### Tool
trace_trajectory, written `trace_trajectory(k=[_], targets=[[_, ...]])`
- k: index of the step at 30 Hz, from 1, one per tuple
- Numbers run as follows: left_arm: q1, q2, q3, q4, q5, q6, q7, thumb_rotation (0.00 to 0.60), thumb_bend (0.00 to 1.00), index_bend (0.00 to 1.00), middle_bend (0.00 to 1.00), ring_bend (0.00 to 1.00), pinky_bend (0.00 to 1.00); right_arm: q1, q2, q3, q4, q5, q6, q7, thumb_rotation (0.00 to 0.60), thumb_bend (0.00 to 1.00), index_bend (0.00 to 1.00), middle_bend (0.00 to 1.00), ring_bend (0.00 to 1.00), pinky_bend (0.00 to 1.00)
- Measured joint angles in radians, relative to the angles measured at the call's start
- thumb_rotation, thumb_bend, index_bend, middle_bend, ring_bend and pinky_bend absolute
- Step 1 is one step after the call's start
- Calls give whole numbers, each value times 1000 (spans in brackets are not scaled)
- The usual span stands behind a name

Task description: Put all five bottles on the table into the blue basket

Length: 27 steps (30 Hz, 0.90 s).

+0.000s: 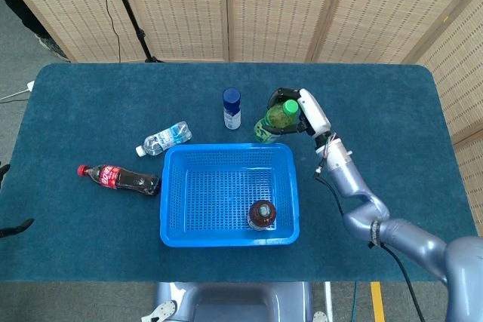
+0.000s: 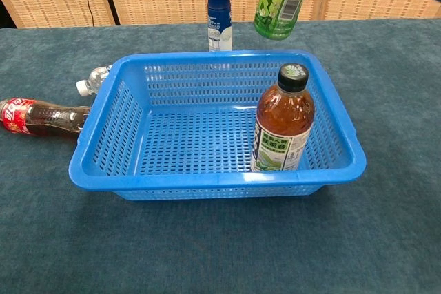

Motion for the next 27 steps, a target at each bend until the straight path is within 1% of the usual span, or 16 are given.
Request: trace_trajectory(k=[1,4,7,10,14,18,23,27], targets=[[0,-1,1,-1,1,1,2,600,22,0,0,0,0,-18,40,0,-68,-6,18,-13,600,341,639,731,617,619],[-1,-3,1,-1,2,1,8,600,22,0,0,0,0,-61,135,-3,-223,-19,55,-48,600,340,639,731,617,619],[-2,-2,2,-5,3,0,12,600,23,0,0,0,0,-101,216,-11,-343,-34,81,-81,600,340,639,731,617,619],[-3,-3,3,-6,3,-1,14,600,22,0,0,0,0,-125,255,-28,-408,-60,92,-113,600,341,638,728,617,619],[-2,-2,3,-5,3,0,10,600,22,0,0,0,0,-123,253,-63,-424,-101,75,-136,600,341,636,726,617,619],[-2,-1,3,-4,2,-1,5,600,22,0,0,0,0,-109,228,-100,-419,-133,44,-174,600,340,634,726,615,619],[-2,0,4,-2,4,-3,0,600,22,0,0,0,0,-92,173,-139,-386,-157,16,-229,600,341,626,719,608,619],[-3,1,4,-2,3,-5,-2,600,22,0,0,0,0,-83,146,-157,-360,-166,2,-257,600,341,602,697,589,619]])
